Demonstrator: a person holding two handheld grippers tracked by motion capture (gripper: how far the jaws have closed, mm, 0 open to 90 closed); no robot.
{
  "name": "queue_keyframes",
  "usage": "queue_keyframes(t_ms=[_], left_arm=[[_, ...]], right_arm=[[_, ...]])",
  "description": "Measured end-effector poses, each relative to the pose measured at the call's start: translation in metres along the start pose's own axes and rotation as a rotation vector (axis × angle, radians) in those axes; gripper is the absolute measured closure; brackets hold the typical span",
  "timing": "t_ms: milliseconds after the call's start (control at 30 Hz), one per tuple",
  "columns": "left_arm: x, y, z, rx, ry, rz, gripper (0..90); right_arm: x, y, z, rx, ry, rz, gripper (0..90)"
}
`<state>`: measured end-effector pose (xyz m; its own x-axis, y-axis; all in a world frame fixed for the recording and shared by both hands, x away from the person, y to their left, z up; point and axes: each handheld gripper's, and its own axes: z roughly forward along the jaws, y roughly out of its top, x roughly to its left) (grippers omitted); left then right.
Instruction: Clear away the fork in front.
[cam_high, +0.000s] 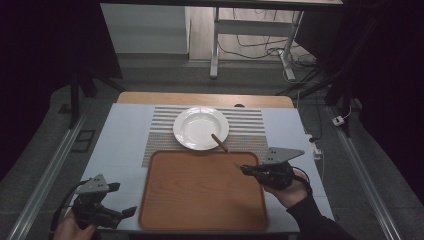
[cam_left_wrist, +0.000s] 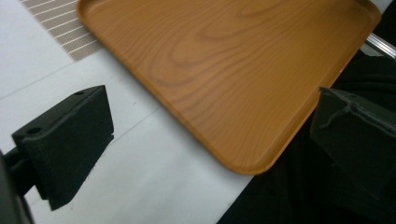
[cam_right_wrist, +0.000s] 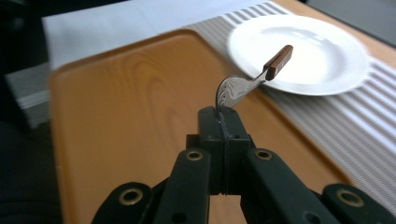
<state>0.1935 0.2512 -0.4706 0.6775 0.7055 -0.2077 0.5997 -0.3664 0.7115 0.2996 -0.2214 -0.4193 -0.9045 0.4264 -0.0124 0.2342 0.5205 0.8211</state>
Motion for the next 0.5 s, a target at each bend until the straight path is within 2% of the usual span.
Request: queue_keyframes(t_ms=[200,367,500], left_arm=[[-0.003,0.02,0.014,0.006,-0.049,0.045,0.0],[-0.005,0.043,0.03,0.045,-0.074,0.127,0.0],[-0.006,0.062,0.047,0.062,-0.108,0.173,0.0]], right_arm=[[0.013,-0.001,0.003,-0.01,0.099,0.006,89.9],[0.023,-0.002,0.004,-0.025,0.185,0.011,89.9],[0.03,-0.003,0.004,-0.03,0.24,0.002,89.9]])
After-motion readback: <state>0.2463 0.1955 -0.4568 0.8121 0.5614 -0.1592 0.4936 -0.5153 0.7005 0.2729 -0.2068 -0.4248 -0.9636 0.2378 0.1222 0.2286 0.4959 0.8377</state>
